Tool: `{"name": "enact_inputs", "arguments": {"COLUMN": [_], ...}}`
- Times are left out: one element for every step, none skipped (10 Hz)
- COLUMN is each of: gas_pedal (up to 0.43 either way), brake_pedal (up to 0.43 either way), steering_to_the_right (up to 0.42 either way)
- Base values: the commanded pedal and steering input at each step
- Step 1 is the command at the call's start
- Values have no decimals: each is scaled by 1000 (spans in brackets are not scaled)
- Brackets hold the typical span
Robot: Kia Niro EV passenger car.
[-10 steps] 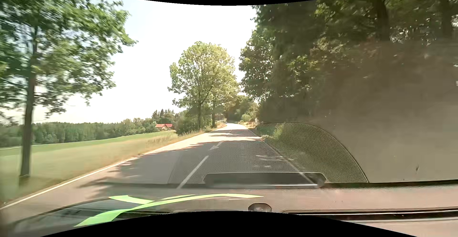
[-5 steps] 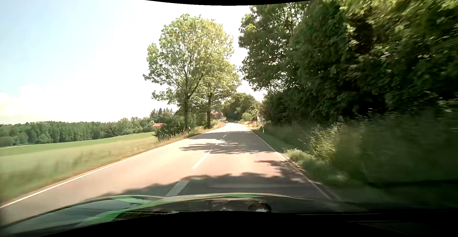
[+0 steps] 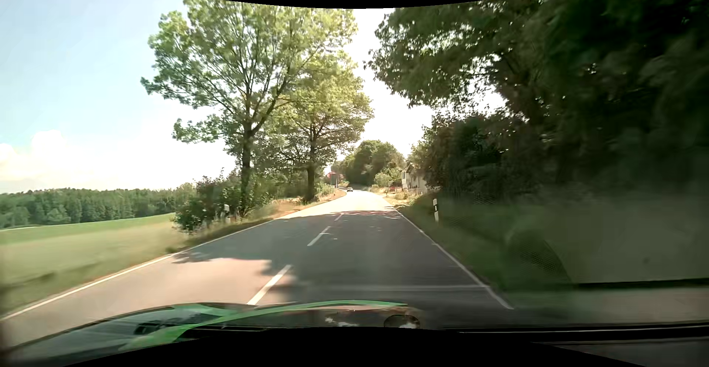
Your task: Follow the waypoints while adhering to traffic rules and regulations
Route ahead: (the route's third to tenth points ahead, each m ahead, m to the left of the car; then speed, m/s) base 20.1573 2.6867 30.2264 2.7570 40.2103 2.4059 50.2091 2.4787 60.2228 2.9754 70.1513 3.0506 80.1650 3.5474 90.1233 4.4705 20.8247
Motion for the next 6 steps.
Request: {"name": "enact_inputs", "arguments": {"gas_pedal": [189, 189, 189, 177, 169, 157], "brake_pedal": [0, 0, 0, 0, 0, 0], "steering_to_the_right": [-3, -3, -3, -3, -4, -4]}}
